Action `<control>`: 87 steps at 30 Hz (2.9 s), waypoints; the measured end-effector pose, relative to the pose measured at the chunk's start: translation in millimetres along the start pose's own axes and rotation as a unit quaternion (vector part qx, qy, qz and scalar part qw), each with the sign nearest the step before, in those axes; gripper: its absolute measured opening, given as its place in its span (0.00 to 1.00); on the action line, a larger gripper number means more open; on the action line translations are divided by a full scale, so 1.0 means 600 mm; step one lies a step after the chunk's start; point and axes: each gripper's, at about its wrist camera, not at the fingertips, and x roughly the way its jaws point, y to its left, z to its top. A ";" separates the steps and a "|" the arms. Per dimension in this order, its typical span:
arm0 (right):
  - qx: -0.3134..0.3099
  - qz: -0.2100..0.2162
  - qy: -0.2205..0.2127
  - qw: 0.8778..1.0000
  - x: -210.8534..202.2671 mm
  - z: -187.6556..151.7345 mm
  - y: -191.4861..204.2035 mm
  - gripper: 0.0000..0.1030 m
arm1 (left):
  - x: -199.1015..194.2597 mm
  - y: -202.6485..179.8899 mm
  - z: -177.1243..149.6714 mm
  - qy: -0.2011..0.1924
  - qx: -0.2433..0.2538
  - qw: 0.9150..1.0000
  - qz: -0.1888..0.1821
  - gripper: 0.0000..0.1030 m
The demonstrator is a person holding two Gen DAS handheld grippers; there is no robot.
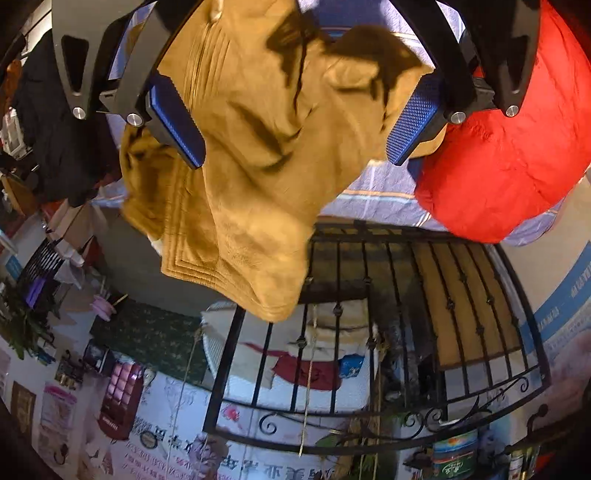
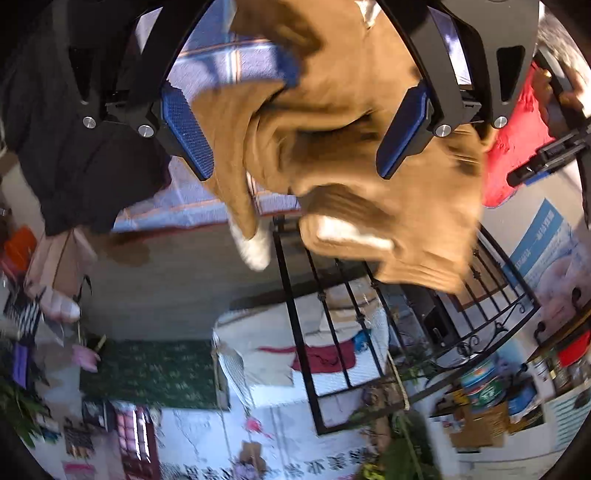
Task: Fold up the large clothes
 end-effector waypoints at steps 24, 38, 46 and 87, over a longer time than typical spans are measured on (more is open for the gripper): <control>-0.292 -0.086 0.238 0.922 0.214 -0.357 -0.064 0.57 | 0.098 -0.038 -0.456 0.234 0.186 0.954 -0.017 0.84; 0.024 0.080 0.131 0.988 0.106 -0.199 -0.146 0.06 | 0.069 -0.120 -0.178 0.070 0.070 0.992 -0.080 0.55; 0.042 0.075 0.156 0.984 0.123 -0.240 -0.164 0.06 | 0.005 -0.085 -0.289 0.101 0.089 0.989 -0.063 0.82; 0.058 0.068 0.194 0.977 0.162 -0.270 -0.173 0.06 | 0.009 -0.099 -0.457 0.214 0.107 0.971 -0.027 0.68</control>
